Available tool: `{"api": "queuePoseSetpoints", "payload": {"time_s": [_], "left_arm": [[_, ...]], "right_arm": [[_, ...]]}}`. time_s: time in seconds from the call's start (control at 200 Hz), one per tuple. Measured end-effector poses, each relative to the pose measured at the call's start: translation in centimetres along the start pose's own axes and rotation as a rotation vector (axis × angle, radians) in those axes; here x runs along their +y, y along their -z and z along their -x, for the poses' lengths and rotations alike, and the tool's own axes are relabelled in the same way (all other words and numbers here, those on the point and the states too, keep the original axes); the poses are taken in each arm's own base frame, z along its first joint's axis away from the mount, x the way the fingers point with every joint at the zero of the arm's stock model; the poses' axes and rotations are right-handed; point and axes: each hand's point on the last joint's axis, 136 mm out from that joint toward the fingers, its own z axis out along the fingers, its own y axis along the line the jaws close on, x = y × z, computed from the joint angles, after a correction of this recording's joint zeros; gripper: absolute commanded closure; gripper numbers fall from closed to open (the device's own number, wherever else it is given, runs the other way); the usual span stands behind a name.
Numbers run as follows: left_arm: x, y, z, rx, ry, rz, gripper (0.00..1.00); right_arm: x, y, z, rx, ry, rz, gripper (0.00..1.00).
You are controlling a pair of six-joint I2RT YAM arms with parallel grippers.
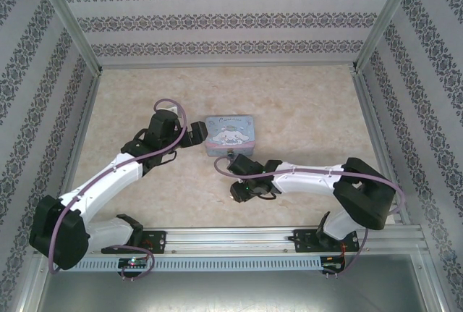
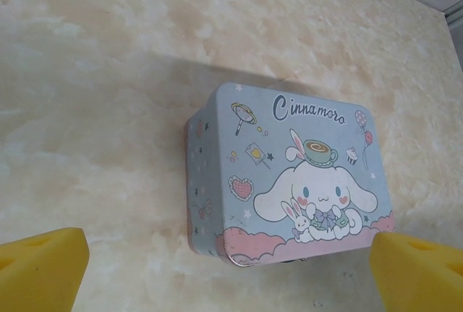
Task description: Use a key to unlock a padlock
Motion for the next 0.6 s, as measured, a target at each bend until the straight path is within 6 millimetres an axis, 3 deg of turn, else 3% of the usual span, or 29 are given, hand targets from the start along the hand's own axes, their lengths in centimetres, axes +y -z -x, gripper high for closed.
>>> {"api": "queuePoseSetpoints", "payload": {"time_s": [0.305, 0.6], "left_arm": [[0.0, -0.1, 0.0, 0.003, 0.032, 0.003, 0.01], [-0.2, 0.0, 0.3, -0.005, 0.04, -0.002, 0.0]], "right_arm": [[1.7, -0.8, 0.2, 0.015, 0.064, -0.017, 0.63], [2.0, -1.2, -0.1, 0.011, 0.112, -0.073, 0.62]]}}
